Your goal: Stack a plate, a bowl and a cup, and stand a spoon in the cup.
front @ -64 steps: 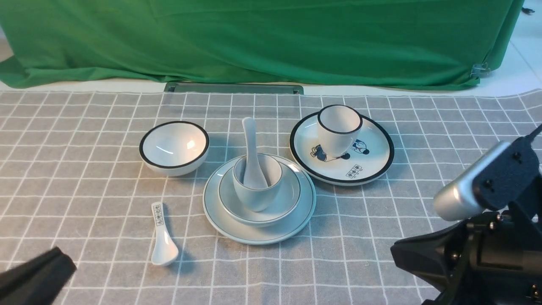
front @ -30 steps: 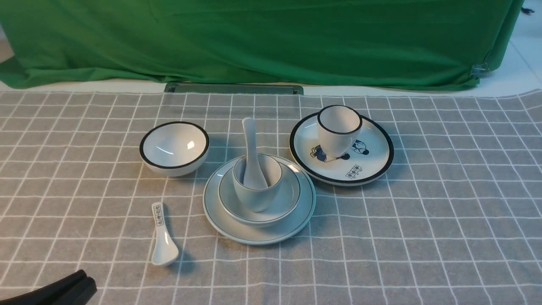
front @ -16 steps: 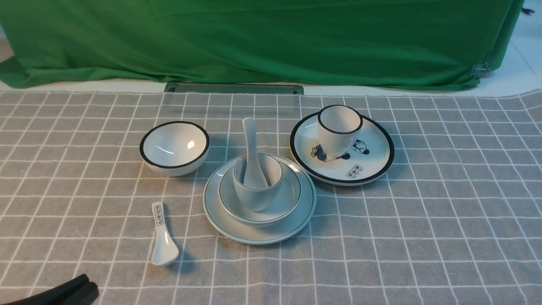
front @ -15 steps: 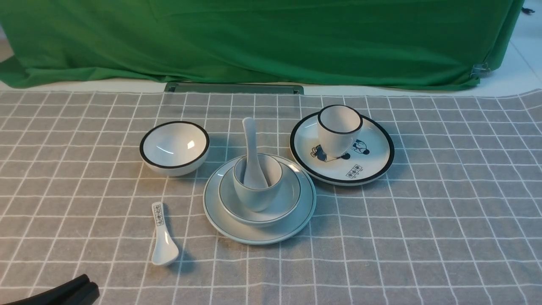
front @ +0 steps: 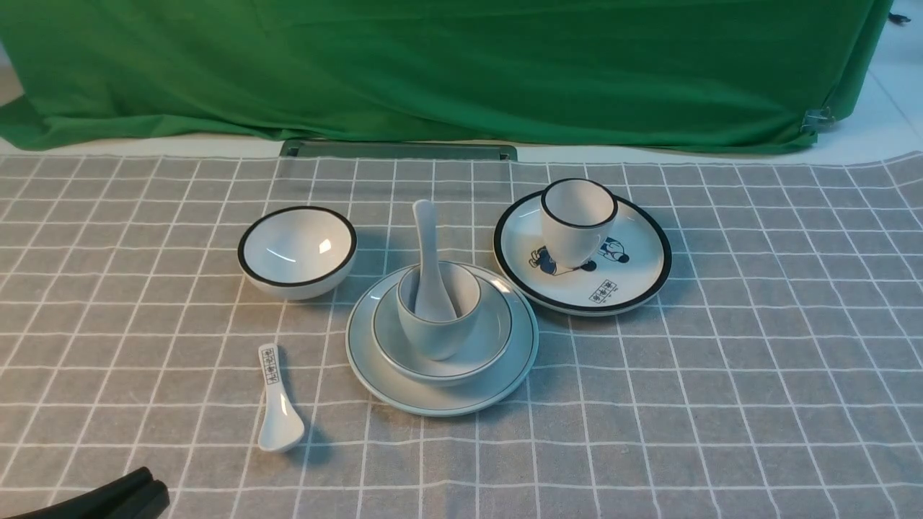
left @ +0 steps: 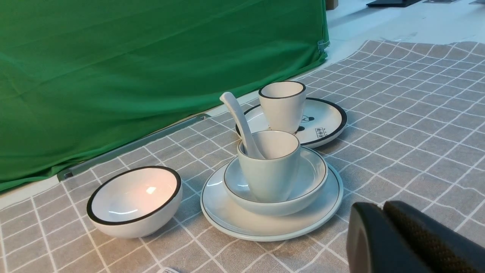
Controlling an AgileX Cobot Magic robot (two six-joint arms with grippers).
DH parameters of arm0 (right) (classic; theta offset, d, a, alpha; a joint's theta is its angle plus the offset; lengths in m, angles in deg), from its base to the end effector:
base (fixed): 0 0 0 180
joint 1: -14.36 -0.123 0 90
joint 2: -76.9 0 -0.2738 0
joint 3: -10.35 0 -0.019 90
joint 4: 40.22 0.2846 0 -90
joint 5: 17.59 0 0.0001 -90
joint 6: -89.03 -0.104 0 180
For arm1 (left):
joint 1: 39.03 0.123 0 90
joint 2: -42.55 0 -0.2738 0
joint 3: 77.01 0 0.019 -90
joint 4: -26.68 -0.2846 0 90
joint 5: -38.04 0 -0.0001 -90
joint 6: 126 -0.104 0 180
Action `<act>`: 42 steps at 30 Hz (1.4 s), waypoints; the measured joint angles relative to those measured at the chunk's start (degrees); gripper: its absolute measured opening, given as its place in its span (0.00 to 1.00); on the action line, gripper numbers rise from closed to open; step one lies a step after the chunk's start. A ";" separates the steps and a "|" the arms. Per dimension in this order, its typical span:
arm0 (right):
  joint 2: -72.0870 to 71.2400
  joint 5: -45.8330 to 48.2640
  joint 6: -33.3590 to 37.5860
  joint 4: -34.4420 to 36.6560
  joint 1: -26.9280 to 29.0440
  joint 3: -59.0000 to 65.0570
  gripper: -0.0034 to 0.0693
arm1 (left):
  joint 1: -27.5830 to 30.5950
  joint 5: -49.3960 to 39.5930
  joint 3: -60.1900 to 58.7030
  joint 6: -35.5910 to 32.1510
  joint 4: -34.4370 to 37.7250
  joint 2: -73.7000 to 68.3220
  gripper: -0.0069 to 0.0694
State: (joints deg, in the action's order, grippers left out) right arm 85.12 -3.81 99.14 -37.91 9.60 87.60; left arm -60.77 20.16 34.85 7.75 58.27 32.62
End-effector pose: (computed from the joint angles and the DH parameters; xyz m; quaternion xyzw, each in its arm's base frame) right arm 0.1134 0.0104 0.1868 -0.0869 0.7568 -0.0139 0.6477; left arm 0.0934 -0.0553 0.2414 0.2865 0.6689 -0.0934 0.6795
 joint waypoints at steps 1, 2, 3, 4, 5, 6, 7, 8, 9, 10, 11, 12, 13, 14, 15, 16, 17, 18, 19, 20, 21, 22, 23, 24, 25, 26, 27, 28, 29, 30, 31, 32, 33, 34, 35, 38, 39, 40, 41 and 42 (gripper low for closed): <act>0.00 0.00 0.00 0.00 0.00 0.00 0.14 | 0.00 0.00 0.00 0.00 0.00 0.00 0.11; 0.00 0.00 0.00 0.00 0.00 0.00 0.14 | 0.00 0.18 0.00 0.00 0.00 0.00 0.11; 0.00 0.00 0.00 0.00 0.00 0.00 0.14 | 0.05 0.56 0.00 0.15 -0.12 0.00 0.11; 0.00 0.00 0.05 0.00 0.00 0.00 0.14 | 0.34 0.77 0.00 0.55 -0.90 0.00 0.11; 0.00 0.00 0.05 0.00 0.00 0.00 0.14 | 0.47 0.90 0.00 0.75 -1.19 0.00 0.11; 0.00 0.00 0.05 0.00 0.00 0.00 0.14 | 2.71 1.49 0.00 5.98 -5.36 0.00 0.11; 0.00 0.00 0.05 0.00 0.00 0.00 0.14 | 4.35 2.30 0.00 10.18 -8.03 0.00 0.11; 0.00 0.00 0.05 0.00 0.00 0.00 0.14 | 5.78 2.62 0.00 13.83 -10.30 0.00 0.11; 0.00 0.00 0.05 0.00 0.00 0.00 0.14 | 8.34 3.55 0.00 21.63 -15.11 0.00 0.11; 0.00 0.00 0.05 0.00 0.00 0.00 0.14 | 11.01 3.98 0.00 27.52 -18.99 0.00 0.11; 0.00 0.00 0.05 0.00 0.00 0.00 0.14 | 13.60 4.10 -0.05 31.92 -22.09 0.00 0.11; 0.00 0.00 0.05 0.00 0.00 0.00 0.15 | 16.08 4.63 -0.39 34.60 -24.04 0.00 0.11; 0.00 0.00 0.05 0.00 0.00 0.00 0.15 | 17.87 5.07 -0.84 35.52 -24.77 0.00 0.11; 0.00 0.00 0.05 0.00 0.00 0.00 0.15 | 20.21 5.59 -1.98 36.54 -25.54 0.40 0.11; 0.00 0.00 0.06 0.00 0.00 0.00 0.16 | 22.02 6.06 -3.67 36.68 -25.54 0.94 0.11; 0.00 0.00 0.06 0.00 0.00 0.00 0.16 | 22.73 6.41 -4.70 36.81 -25.54 1.23 0.11; 0.00 0.00 0.06 0.00 0.00 0.00 0.16 | 23.67 7.20 -6.88 36.97 -25.54 1.51 0.11; 0.00 0.00 0.06 0.00 0.00 0.00 0.16 | 23.78 7.19 -7.18 37.13 -25.54 1.59 0.11; -0.04 -0.07 0.06 0.00 0.00 0.00 0.17 | 24.13 6.80 -8.70 38.05 -25.65 1.76 0.11; -0.04 0.00 0.06 0.00 0.00 0.00 0.17 | 24.13 5.78 -8.76 38.55 -25.92 1.76 0.11; -0.04 -0.08 0.06 0.00 0.00 0.00 0.17 | 24.13 4.17 -8.88 39.50 -26.46 1.76 0.11; -0.04 -0.07 0.06 0.00 0.00 0.00 0.17 | 24.13 4.03 -8.89 39.56 -26.57 1.76 0.11; -0.04 -0.07 0.06 0.00 0.00 0.00 0.18 | 24.13 3.78 -9.11 40.28 -26.82 1.76 0.11; -0.04 -0.07 0.06 0.00 0.00 0.00 0.18 | 24.13 4.17 -9.16 40.62 -27.08 1.76 0.11; -0.04 -0.07 0.06 0.00 0.00 0.00 0.19 | 24.13 4.76 -9.16 40.72 -27.40 1.76 0.11; -0.04 -0.07 0.06 0.00 0.00 0.00 0.19 | 24.13 5.31 -9.16 40.84 -27.74 1.76 0.11; -0.04 -0.07 0.06 0.00 0.00 0.00 0.19 | 24.13 5.46 -9.16 40.83 -27.91 1.76 0.11; -0.04 -0.07 0.06 0.00 0.00 0.00 0.20 | 24.13 5.46 -9.16 40.83 -27.96 1.76 0.11; -0.04 -0.07 0.06 0.00 0.00 0.00 0.20 | 24.13 5.51 -9.16 40.83 -27.96 1.76 0.11; -0.04 -0.07 0.06 0.00 0.00 0.00 0.20 | 24.13 5.53 -9.16 40.83 -28.02 1.76 0.11; -0.04 -0.07 0.06 0.00 0.00 0.00 0.21 | 24.13 5.58 -9.16 40.77 -28.09 1.76 0.11; -0.04 -0.07 0.06 0.00 0.00 0.00 0.21 | 24.13 5.58 -9.16 40.77 -28.09 1.76 0.11; -0.04 -0.07 0.06 0.00 0.00 0.00 0.21 | 24.13 5.58 -9.16 40.82 -28.09 1.76 0.11; -0.04 -0.07 0.06 0.00 0.00 0.00 0.21 | 24.13 5.58 -9.16 40.82 -28.09 1.76 0.11; -0.04 -0.07 0.06 0.00 0.00 0.00 0.21 | 24.13 5.58 -9.16 40.88 -28.09 1.76 0.11; -0.04 -0.07 0.06 0.00 0.00 0.00 0.22 | 24.13 5.58 -9.16 40.87 -28.09 1.76 0.11; -0.11 -0.07 0.06 0.00 0.00 0.00 0.23 | 24.13 5.53 -9.16 40.87 -28.09 1.76 0.11; -0.11 -0.07 0.06 0.00 0.00 0.00 0.23 | 24.13 5.53 -9.16 40.87 -28.09 1.76 0.11; -0.11 -0.07 0.06 0.00 0.00 0.00 0.24 | 24.13 5.53 -9.16 40.87 -28.09 1.76 0.11; -0.11 -0.07 0.06 0.00 0.00 0.00 0.24 | 24.13 5.53 -9.16 40.87 -28.09 1.76 0.11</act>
State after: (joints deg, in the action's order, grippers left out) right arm 85.01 -3.88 99.21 -37.91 9.60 87.60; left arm -36.64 25.68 25.69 48.61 30.18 34.37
